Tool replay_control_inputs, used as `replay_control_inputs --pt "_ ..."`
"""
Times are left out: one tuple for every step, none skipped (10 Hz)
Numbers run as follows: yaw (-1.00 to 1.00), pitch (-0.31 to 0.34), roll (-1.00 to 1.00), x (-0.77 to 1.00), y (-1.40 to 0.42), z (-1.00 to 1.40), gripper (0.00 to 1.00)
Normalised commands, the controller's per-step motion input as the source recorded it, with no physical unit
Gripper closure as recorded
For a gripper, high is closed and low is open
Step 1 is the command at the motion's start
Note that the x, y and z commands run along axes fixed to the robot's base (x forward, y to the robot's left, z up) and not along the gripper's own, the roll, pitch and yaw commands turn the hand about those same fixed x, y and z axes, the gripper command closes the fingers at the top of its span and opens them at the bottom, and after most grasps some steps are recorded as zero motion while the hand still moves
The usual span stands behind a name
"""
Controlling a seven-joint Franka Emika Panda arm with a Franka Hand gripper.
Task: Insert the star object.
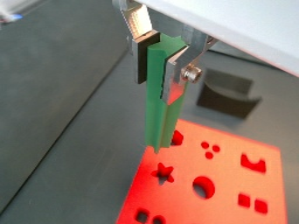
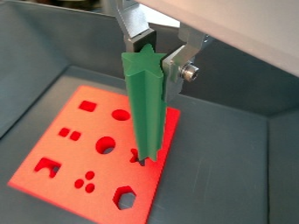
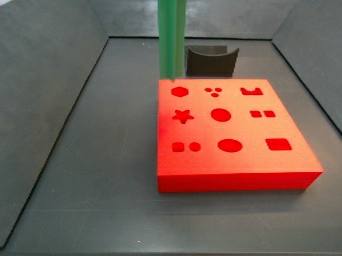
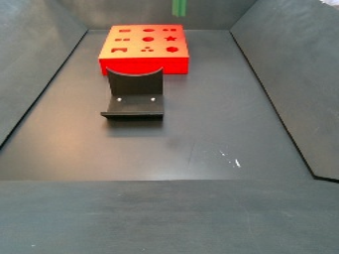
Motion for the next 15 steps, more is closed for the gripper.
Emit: replay_control_inputs --pt "-0.92 -0.010 0.00 0.11 -0.11 -0.18 1.00" --pt "-0.70 -0.009 0.09 0.29 -0.33 -0.40 1.00" --pt "-0.58 0.000 0.34 0.30 -0.24 -0.70 1.00" --pt "-0.59 0.000 0.33 0.27 -0.22 -0.61 1.00" --pt "-0.65 0.000 0.22 0.26 -0.21 -0.38 1.00" --pt "-0.27 0.074 0.25 0.07 -0.15 -0.06 1.00" --pt "0.00 0.023 0.03 0.07 0.00 0.00 1.00" --pt "0.25 0.000 -0.06 0.12 0.00 -0.04 1.00" --pt "0.40 0.000 -0.07 0.14 0.00 -0.09 1.00" --pt "0.42 0.000 -0.05 0.13 0.00 -0.05 1.00" --pt "0.43 0.000 -0.06 0.12 0.00 -0.08 1.00" --pt "0.42 0.000 -0.02 0.13 0.00 0.00 1.00" --pt "0.00 0.000 0.01 0.00 0.00 0.00 1.00" --pt "0.00 0.041 0.02 0.15 0.00 -0.26 1.00" --pt "0.00 0.000 0.01 0.11 0.00 -0.39 1.00"
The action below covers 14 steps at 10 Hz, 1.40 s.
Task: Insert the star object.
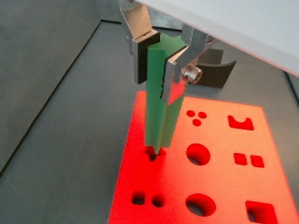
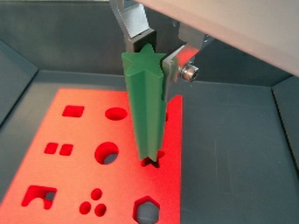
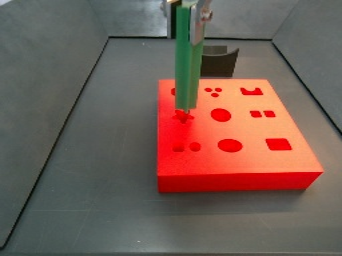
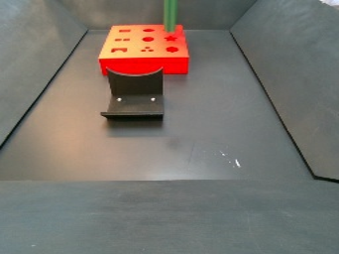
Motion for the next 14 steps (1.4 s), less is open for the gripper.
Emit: replay_control_inputs --pt "0.00 -0.037 0.00 0.03 0.00 -0.36 1.00" --pt "0.00 -0.007 0.00 0.00 0.00 -0.24 1.00" --pt "0.00 -0.003 0.01 0.00 0.00 -0.25 1.00" --pt "0.00 0.000 0.04 0.00 0.00 -0.25 1.00" --pt "0.00 0.000 0.05 0.00 0.00 -0.21 1.00" --pt "0.00 0.000 0.05 0.00 0.00 -0.19 1.00" --pt "0.00 0.000 0.04 0.01 0.00 -0.17 1.00" --pt "0.00 0.003 0.01 0.00 0.00 -0.01 1.00" --pt "-0.07 0.150 0.13 0.22 0.00 -0.37 1.00" --pt "-0.15 0.164 0.20 0.27 -0.05 -0.72 1.00" --pt "-0.16 0.137 0.18 0.33 -0.08 -0.80 1.00" --pt "-0.17 0.140 0.16 0.33 -0.11 -0.82 1.00" --pt "-0.15 0.114 0.16 0.35 -0.14 -0.87 1.00" --pt "-0.12 0.090 0.15 0.38 -0.17 -0.91 1.00"
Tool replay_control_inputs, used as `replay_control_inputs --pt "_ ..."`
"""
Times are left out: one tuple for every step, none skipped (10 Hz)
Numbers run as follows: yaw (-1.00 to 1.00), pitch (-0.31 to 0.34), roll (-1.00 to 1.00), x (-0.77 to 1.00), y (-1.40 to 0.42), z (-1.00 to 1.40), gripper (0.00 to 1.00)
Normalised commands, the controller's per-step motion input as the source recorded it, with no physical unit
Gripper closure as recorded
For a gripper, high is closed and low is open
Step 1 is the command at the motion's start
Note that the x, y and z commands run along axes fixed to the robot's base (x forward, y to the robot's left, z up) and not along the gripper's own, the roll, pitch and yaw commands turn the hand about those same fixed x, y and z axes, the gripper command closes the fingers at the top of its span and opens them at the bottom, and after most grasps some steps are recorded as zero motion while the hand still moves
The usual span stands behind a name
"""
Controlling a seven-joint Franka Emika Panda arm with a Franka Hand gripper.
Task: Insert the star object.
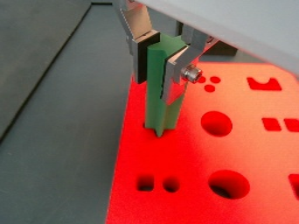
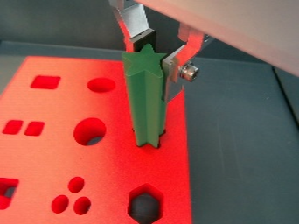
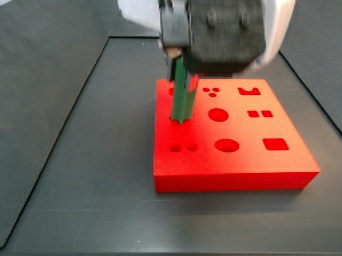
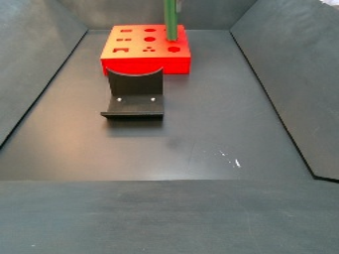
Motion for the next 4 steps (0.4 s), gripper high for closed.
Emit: replay_control_inputs --pt "-0.13 0.049 0.11 0.25 -0.17 -1.00 1.00" --pt "-0.15 0.031 0.07 0.17 -0.07 -1.00 1.00" --pt "0.00 0.000 0.09 0.00 0.00 -0.27 1.00" --pt "0.00 0.000 0.00 0.00 0.00 0.00 1.00"
